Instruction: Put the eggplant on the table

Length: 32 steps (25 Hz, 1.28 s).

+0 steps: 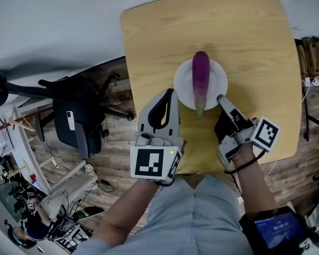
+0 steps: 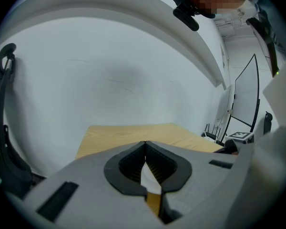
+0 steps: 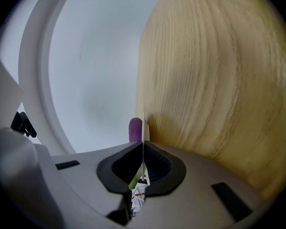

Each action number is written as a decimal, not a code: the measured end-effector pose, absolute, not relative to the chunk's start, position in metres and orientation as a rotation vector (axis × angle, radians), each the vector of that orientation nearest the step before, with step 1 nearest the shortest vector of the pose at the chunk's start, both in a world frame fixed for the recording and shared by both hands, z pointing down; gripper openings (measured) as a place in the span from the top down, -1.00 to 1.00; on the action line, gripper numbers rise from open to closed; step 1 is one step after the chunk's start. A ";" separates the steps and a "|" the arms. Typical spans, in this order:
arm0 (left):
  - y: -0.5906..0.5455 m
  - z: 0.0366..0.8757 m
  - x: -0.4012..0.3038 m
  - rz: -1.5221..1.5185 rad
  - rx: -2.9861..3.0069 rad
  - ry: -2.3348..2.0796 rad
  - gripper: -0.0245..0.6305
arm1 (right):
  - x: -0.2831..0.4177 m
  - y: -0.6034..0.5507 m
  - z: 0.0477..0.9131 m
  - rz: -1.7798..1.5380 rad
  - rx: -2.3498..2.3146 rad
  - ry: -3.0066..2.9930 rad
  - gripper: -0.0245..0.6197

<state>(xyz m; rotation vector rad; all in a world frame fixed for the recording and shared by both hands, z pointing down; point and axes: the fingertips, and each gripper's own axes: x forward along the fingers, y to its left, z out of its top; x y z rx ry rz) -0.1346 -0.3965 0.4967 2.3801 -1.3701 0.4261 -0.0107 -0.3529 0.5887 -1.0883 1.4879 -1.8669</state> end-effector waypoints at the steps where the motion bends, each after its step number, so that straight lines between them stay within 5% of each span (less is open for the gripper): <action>1: -0.397 0.497 -0.135 0.427 2.378 -1.370 0.91 | -0.011 -0.353 0.590 -1.869 -1.090 1.487 0.90; 14: -0.398 0.498 -0.135 0.431 2.366 -1.387 0.91 | -0.007 -0.350 0.604 -1.986 -1.207 1.491 0.86; 20: -0.397 0.494 -0.133 0.425 2.369 -1.383 0.91 | -0.009 -0.347 0.603 -2.064 -1.298 1.627 0.52; 32: -0.383 0.470 -0.137 0.390 2.382 -1.415 0.91 | -0.015 -0.323 0.597 -2.150 -1.359 1.789 0.48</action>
